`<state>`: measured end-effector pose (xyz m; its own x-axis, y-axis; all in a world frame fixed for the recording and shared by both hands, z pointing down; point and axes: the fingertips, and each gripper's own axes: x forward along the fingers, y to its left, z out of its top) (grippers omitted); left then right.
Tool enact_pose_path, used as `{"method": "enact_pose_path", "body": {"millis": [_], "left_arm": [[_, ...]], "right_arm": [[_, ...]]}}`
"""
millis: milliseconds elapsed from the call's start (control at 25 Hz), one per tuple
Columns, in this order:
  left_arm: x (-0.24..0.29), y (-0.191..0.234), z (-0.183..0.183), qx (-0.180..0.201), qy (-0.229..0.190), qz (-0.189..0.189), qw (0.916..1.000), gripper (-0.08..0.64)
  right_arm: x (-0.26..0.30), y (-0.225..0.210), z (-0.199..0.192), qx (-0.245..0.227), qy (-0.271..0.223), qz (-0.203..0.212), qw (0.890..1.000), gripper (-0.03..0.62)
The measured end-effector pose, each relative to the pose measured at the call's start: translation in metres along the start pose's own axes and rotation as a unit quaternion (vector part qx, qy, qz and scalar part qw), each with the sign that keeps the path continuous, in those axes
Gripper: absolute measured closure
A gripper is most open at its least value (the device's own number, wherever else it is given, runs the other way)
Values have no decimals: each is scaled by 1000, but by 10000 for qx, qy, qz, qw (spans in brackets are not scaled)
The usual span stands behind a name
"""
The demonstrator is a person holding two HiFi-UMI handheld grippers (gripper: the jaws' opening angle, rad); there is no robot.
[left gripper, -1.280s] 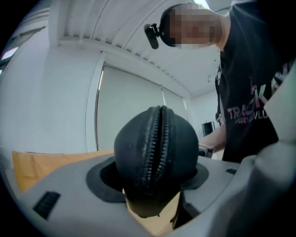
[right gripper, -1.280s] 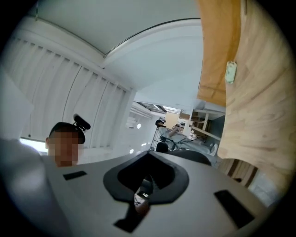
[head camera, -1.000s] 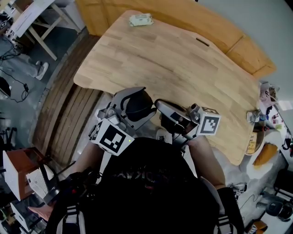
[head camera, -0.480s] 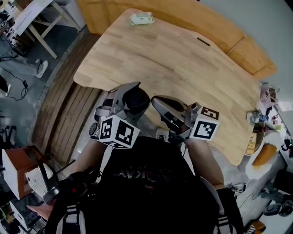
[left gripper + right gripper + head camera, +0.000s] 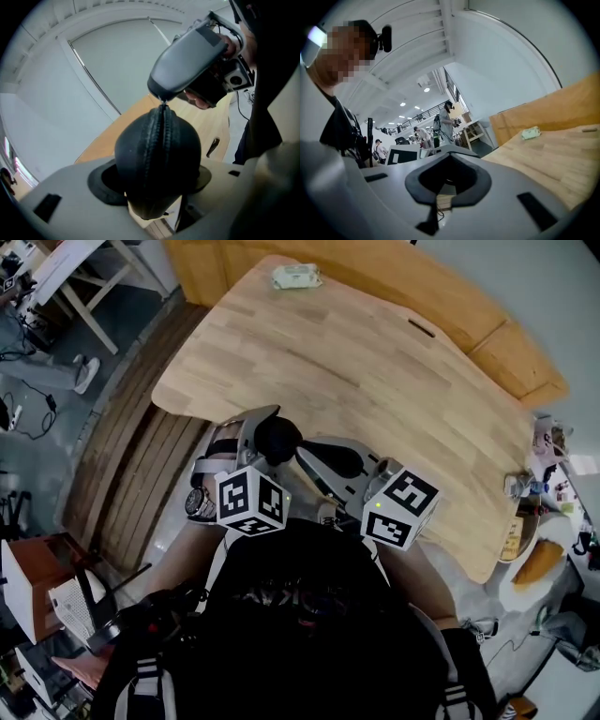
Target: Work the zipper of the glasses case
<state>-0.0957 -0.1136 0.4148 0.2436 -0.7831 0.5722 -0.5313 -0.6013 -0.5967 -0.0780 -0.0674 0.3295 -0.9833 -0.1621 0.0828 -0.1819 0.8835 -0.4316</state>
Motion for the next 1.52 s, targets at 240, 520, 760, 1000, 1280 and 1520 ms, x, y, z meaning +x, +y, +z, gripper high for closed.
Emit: {"method": "enact_pose_path", "body": {"millis": [240, 520, 760, 1000, 1280, 1520], "left_arm": [[6, -3, -11, 119, 236, -14, 9997, 268], [10, -7, -16, 269, 399, -80, 9988, 268], [10, -11, -13, 283, 327, -150, 9989, 268], [11, -15, -13, 251, 296, -250, 9989, 268], [10, -18, -8, -123, 83, -425, 9990, 268], [4, -19, 3, -1147, -446, -861, 9887, 268]], "right_arm": [[13, 7, -10, -650, 369, -93, 9972, 575], [23, 18, -21, -2325, 1045, 13, 9670, 574], [23, 22, -28, -3100, 1338, 259, 9409, 574], [22, 22, -31, -3087, 1352, 365, 9408, 574], [20, 25, -32, -3100, 1216, 377, 9422, 571], [2, 21, 14, -1911, -475, 372, 9797, 403]]}}
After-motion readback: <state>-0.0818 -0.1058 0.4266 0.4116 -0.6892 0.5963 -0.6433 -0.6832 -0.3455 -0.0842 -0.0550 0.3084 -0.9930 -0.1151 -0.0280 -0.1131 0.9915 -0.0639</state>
